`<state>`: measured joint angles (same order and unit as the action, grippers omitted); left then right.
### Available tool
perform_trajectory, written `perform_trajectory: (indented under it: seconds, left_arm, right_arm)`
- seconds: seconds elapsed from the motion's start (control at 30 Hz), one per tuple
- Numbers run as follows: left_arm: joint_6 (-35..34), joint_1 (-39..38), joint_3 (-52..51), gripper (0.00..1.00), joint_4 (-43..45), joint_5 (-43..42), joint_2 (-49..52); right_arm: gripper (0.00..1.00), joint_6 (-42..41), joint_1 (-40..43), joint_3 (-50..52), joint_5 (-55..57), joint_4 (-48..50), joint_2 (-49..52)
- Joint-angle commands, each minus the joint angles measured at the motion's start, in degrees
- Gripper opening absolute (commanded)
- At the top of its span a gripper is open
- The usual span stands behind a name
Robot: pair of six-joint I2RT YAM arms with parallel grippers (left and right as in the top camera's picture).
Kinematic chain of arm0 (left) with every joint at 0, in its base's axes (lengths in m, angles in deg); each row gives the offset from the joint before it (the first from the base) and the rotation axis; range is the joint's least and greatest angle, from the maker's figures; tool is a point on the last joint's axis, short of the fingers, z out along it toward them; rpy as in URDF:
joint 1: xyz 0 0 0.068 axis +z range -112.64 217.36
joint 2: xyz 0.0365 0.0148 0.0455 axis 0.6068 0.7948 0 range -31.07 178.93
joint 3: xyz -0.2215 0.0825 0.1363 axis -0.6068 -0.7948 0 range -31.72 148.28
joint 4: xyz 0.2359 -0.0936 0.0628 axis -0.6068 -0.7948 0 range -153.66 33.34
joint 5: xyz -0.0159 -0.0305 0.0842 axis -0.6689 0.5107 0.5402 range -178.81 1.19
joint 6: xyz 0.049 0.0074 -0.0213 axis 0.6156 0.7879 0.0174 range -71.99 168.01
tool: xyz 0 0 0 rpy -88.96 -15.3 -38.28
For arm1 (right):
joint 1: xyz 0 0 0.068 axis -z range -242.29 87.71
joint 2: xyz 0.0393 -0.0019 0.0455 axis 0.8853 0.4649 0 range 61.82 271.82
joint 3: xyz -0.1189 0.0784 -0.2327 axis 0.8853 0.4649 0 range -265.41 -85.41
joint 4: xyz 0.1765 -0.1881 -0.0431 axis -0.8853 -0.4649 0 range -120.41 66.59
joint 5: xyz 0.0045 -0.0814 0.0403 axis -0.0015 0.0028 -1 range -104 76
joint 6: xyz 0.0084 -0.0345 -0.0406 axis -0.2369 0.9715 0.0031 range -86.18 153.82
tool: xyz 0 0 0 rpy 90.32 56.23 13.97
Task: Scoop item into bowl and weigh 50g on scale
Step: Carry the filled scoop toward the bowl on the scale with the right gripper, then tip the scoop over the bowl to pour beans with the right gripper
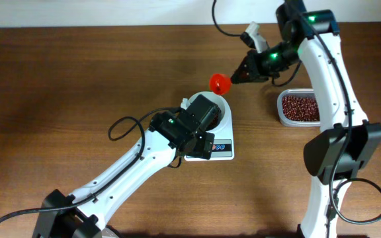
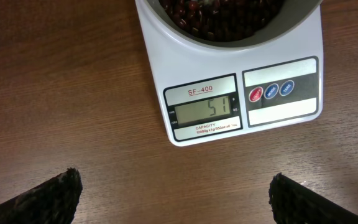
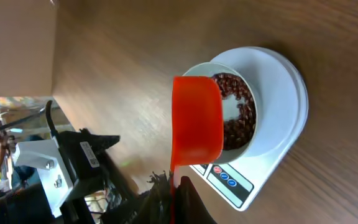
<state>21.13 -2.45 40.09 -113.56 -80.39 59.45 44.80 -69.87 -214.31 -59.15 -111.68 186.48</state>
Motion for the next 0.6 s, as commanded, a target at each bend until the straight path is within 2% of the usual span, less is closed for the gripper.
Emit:
perform_trajectory:
  seconds: [0.0, 0.23, 0.57]
  left_arm:
    - [-0.28, -0.17, -0.31, 0.99, 0.07, 0.61, -0.24]
    - [-0.28, -0.15, -0.33, 0.99, 0.07, 0.61, -0.24]
    - [-0.28, -0.15, -0.31, 0.99, 0.09, 0.61, -0.24]
  right_arm:
    - [0.04, 1.05, -1.11, -1.07, -0.81, -0.52, -0.87]
    - [0.04, 1.14, -8.26, -1.01, 12.68, -2.36, -0.76]
    - [0.04, 1.16, -11.91, 2.29, 13.11, 1.42, -0.55]
